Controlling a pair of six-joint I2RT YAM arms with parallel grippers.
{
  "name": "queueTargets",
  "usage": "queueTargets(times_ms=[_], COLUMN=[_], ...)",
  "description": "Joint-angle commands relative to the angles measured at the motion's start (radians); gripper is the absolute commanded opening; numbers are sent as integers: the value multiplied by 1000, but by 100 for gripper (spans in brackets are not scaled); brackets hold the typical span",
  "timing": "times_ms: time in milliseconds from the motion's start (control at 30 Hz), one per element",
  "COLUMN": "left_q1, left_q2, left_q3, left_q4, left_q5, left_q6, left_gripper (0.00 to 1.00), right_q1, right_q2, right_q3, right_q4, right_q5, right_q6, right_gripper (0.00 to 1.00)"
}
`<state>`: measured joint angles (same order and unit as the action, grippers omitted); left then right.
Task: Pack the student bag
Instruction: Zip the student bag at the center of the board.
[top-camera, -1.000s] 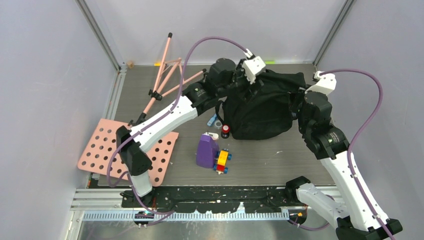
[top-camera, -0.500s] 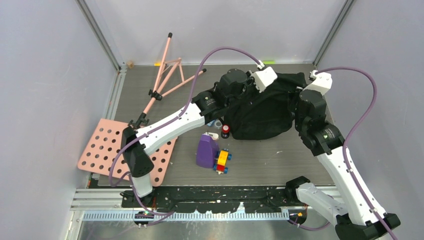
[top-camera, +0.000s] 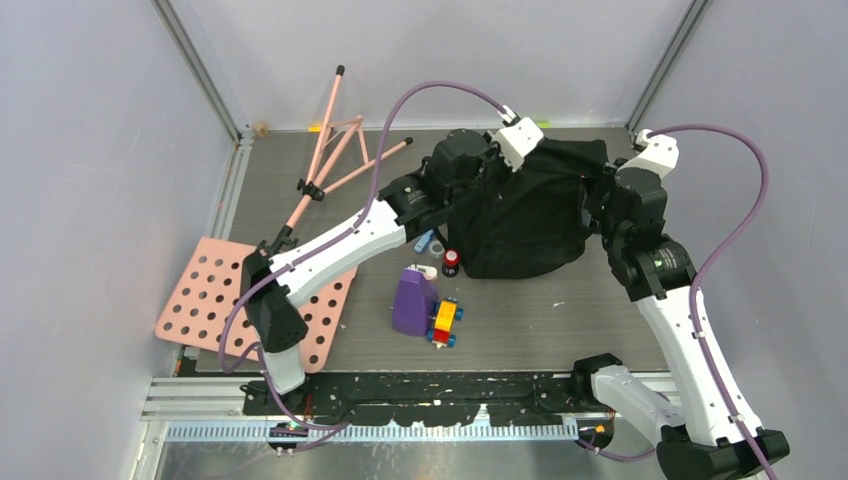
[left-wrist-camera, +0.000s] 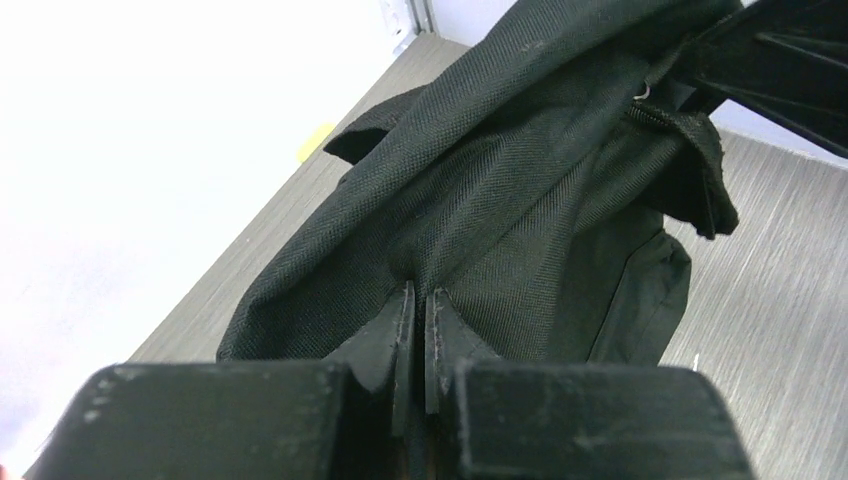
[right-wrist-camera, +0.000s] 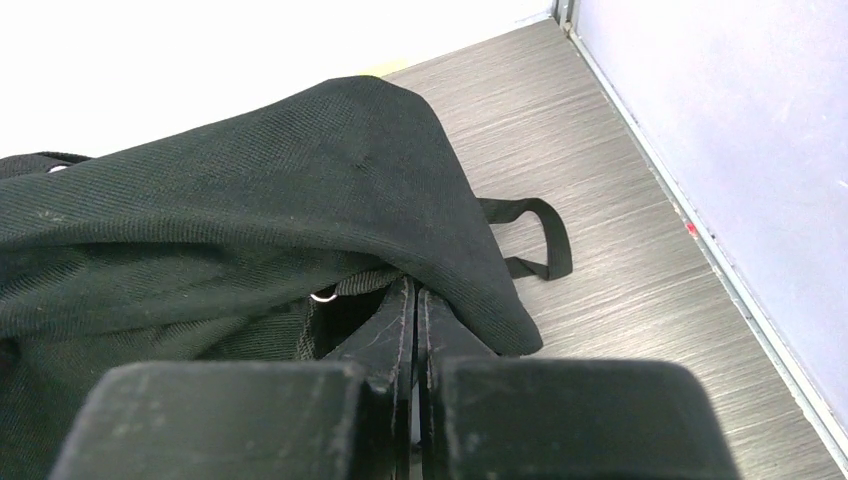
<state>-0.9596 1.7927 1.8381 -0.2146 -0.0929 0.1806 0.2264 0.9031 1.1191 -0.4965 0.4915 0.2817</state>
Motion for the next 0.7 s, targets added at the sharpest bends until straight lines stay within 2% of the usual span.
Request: queueTargets(times_ms=[0, 267, 467, 667], left_q1=[141, 204, 254, 268], left_q2=[-67, -101, -98, -94], left_q3=[75, 27, 27, -17], left_q4=[49, 75, 78, 118], left_q5=[-205, -206, -238, -72], left_q6=[-34, -89, -100, -87], left_gripper=[0, 0, 0, 0], right_q1=[-108, -134, -134, -134], right_q2=[-9, -9, -55, -90], right_q3=[51, 17, 6, 117], right_q4=[-102, -122, -154, -181], right_q5=[235, 230, 136, -49], right_q6=[-50, -30, 48, 84], right_gripper=[0, 0, 1, 1])
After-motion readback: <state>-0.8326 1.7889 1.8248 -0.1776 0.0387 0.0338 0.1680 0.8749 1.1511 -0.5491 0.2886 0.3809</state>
